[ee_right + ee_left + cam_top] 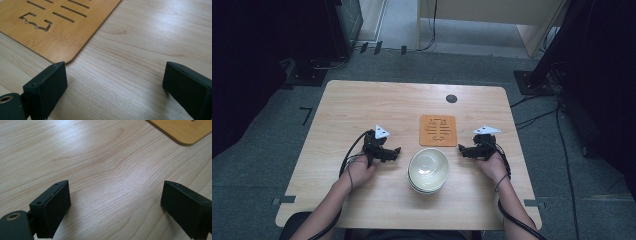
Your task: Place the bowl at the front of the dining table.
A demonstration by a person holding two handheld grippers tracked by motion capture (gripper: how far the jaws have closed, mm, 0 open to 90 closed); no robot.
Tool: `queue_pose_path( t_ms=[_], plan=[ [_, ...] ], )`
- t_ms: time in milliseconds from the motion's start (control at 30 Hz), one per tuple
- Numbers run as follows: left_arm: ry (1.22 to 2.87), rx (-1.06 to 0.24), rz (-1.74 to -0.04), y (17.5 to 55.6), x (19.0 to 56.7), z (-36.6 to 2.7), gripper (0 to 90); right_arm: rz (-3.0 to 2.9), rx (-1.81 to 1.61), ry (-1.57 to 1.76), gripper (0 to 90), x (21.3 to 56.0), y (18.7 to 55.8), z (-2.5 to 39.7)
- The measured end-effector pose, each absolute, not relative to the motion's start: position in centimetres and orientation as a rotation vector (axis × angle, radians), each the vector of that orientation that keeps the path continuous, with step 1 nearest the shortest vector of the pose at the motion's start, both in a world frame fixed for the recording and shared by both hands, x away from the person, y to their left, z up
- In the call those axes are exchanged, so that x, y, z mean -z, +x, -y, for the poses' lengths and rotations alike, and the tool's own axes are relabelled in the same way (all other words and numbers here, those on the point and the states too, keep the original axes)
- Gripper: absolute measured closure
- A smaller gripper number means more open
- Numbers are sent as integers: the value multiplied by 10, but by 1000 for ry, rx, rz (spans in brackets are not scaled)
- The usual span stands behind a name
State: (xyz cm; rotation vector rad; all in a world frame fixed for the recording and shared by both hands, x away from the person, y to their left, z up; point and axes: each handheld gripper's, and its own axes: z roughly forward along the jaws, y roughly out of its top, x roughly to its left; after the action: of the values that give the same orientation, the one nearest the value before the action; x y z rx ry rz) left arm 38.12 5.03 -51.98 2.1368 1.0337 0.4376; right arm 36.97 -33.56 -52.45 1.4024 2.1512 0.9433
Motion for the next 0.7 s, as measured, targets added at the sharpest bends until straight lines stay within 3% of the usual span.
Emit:
queue_pose_path(
  t_ms=[700],
  plan=[
    [2142,-432,-1021,384,520,-49,88,-2140,-914,1444,62,522,370,333]
  ],
)
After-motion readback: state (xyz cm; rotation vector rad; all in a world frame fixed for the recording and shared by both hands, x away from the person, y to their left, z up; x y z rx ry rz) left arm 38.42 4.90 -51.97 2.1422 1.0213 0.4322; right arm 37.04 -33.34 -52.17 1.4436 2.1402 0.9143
